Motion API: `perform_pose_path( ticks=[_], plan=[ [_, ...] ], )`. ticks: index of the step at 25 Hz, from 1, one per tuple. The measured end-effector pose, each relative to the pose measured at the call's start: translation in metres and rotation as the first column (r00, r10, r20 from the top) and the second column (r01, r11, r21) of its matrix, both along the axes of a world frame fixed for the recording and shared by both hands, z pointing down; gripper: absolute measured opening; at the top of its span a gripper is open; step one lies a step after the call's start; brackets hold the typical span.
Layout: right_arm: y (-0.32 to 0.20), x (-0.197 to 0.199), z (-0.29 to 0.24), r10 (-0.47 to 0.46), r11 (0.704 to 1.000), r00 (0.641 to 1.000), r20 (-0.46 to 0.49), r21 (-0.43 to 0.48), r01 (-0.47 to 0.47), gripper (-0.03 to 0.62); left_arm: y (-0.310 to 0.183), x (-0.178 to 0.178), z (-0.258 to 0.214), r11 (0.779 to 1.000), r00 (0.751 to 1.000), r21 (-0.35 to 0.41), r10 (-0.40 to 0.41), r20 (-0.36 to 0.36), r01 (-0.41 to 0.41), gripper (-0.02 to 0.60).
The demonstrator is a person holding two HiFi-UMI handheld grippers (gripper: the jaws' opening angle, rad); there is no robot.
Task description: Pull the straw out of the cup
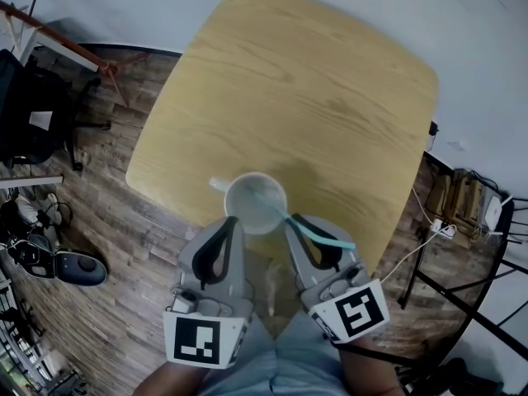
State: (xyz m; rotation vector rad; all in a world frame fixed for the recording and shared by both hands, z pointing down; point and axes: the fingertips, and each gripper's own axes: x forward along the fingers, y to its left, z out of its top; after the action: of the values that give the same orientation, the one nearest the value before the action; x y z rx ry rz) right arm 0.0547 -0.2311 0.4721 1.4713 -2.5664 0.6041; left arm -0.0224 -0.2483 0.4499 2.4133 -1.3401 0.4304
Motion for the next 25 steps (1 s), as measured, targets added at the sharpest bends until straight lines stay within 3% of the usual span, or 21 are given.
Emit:
perform_pose_path(
  ticks=[6, 15, 25],
  plan=[
    [0.005, -0.003, -0.017, -0.014, 0.999, 1.0, -0.01, 0.04, 0.014, 0.043, 0.008, -0.002, -0.015, 1.0, 1.0, 0.025, -0.018, -0.014, 0.018, 0.018],
    [0.022, -0.005, -0.054, -0.02, 0.991, 0.999, -0.032, 0.131, 0.024, 0.042, 0.025, -0.007, -0.048, 0.992, 0.999, 0.123, -0.033, -0.028, 0.036, 0.019],
    [0.048, 0.0, -0.121, -0.003, 0.962, 0.999, -0.037, 0.274, 0.013, 0.043, 0.057, 0.0, -0.101, 0.968, 0.998, 0.245, -0.037, -0.059, 0.05, 0.018]
  ],
)
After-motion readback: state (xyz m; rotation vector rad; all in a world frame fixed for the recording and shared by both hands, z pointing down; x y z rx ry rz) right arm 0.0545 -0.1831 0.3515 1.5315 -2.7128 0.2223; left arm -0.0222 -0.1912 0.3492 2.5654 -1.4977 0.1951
